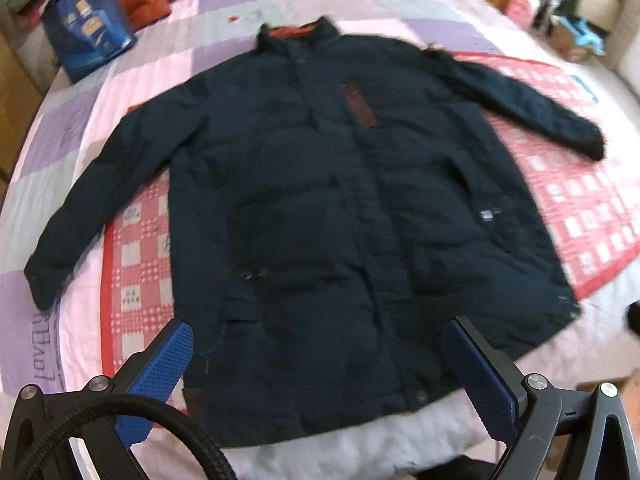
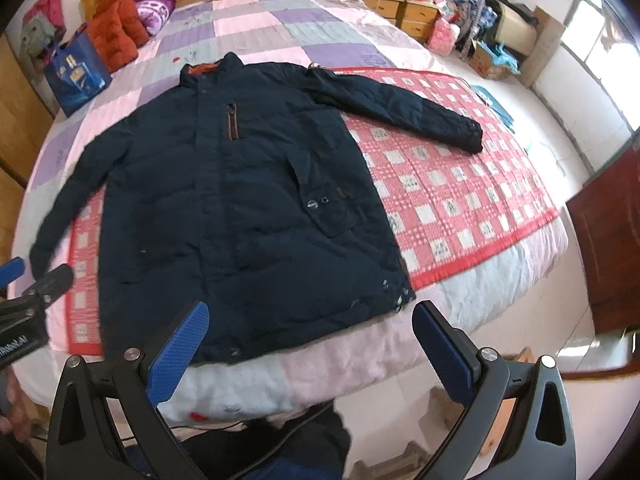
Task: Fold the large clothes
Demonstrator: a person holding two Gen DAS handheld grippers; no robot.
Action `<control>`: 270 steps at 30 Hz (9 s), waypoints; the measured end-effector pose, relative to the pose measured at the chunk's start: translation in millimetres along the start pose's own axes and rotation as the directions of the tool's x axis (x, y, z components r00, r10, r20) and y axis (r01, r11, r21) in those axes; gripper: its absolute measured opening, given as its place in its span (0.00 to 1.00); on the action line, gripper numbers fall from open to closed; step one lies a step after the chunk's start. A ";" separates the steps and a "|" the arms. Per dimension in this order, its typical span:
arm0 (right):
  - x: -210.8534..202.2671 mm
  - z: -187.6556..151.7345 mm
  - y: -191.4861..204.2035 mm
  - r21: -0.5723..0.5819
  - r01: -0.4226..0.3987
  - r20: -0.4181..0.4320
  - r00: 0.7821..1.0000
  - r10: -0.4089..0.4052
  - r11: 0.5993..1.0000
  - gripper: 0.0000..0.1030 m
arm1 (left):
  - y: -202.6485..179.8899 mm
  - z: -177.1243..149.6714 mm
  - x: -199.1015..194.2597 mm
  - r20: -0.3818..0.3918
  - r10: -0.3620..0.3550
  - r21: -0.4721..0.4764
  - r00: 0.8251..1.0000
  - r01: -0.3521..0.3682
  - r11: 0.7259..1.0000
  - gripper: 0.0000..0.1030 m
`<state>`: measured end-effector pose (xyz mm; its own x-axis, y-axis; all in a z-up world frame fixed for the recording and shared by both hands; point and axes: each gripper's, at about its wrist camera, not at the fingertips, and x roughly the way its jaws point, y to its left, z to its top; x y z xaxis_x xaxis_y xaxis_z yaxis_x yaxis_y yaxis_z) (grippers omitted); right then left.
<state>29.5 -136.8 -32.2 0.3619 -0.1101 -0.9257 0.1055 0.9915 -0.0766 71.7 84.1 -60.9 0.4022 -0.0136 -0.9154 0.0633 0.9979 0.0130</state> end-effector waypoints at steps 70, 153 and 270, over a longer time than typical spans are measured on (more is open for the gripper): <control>415.9 248.5 -126.2 -0.088 -0.048 0.157 0.986 0.061 0.995 1.00 | 129.5 89.4 340.9 0.152 0.154 -0.295 0.976 -0.104 0.950 1.00; 293.4 -4.1 -170.8 -0.165 -0.207 0.006 0.978 0.211 0.964 0.08 | 145.0 -117.9 219.6 0.047 0.125 -0.359 0.991 -0.100 0.928 1.00; 233.4 427.9 10.9 -0.216 0.149 0.649 0.760 0.028 0.965 0.12 | 26.1 204.1 313.1 0.360 0.075 -0.204 0.930 0.000 0.979 1.00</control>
<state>511.4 -181.6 -90.6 0.8794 -0.1016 -0.4650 -0.0439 0.9555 -0.2919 385.7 93.0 -265.2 0.7074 0.0396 -0.7057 -0.1245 0.9898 -0.0693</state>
